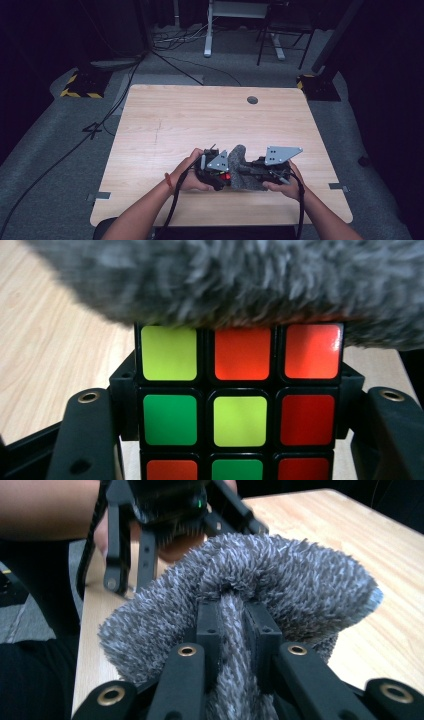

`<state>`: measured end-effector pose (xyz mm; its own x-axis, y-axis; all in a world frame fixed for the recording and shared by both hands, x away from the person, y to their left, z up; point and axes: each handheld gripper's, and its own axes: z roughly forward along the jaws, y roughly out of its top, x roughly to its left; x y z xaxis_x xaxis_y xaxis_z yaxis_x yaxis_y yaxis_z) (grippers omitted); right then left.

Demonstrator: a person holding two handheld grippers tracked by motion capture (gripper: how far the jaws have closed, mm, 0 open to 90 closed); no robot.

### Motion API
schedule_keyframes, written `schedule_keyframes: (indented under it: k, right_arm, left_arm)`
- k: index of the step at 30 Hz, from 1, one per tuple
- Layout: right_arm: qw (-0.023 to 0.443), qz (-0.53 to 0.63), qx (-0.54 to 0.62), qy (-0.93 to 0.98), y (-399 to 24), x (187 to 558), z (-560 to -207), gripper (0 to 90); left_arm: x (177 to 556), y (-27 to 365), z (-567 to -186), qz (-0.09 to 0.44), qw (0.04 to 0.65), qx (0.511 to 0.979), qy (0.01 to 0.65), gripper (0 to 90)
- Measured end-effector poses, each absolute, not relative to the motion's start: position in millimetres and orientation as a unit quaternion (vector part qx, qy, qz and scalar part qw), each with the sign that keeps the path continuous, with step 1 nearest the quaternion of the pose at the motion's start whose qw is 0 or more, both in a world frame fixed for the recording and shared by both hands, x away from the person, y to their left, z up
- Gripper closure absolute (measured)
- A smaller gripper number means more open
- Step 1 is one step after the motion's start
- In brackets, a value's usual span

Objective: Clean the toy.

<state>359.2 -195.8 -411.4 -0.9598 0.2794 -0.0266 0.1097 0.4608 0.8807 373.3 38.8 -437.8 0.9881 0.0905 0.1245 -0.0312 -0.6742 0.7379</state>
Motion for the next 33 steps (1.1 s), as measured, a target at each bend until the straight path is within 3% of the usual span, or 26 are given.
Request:
schedule_keyframes:
  k: [5, 14, 18, 21, 33]
  right_arm:
    - [0.126, 0.481, 0.136, 0.857, -197.0, 365.5, -414.8, 80.1]
    - [0.094, 0.448, 0.147, 0.877, -208.2, 374.1, -431.3, 80.1]
    - [0.09, 0.457, 0.132, 0.875, -203.3, 365.4, -423.1, 80.2]
    - [0.104, 0.456, 0.124, 0.875, -202.6, 361.8, -419.0, 80.2]
    - [0.08, 0.51, 0.086, 0.852, -196.6, 352.0, -410.0, 80.2]
  left_arm:
    - [371.3, 41.7, -433.9, 0.073, 0.419, 0.905, 0.012, 33.6]
    - [369.9, 52.5, -418.7, 0.088, 0.446, 0.891, 0.017, 33.7]
    - [372.1, 57.4, -418.2, 0.08, 0.457, 0.886, 0.02, 33.7]
    - [372.6, 57.1, -419.1, 0.093, 0.443, 0.892, 0.022, 33.7]
    - [370.6, 36.8, -437.8, 0.079, 0.403, 0.912, 0.011, 33.7]
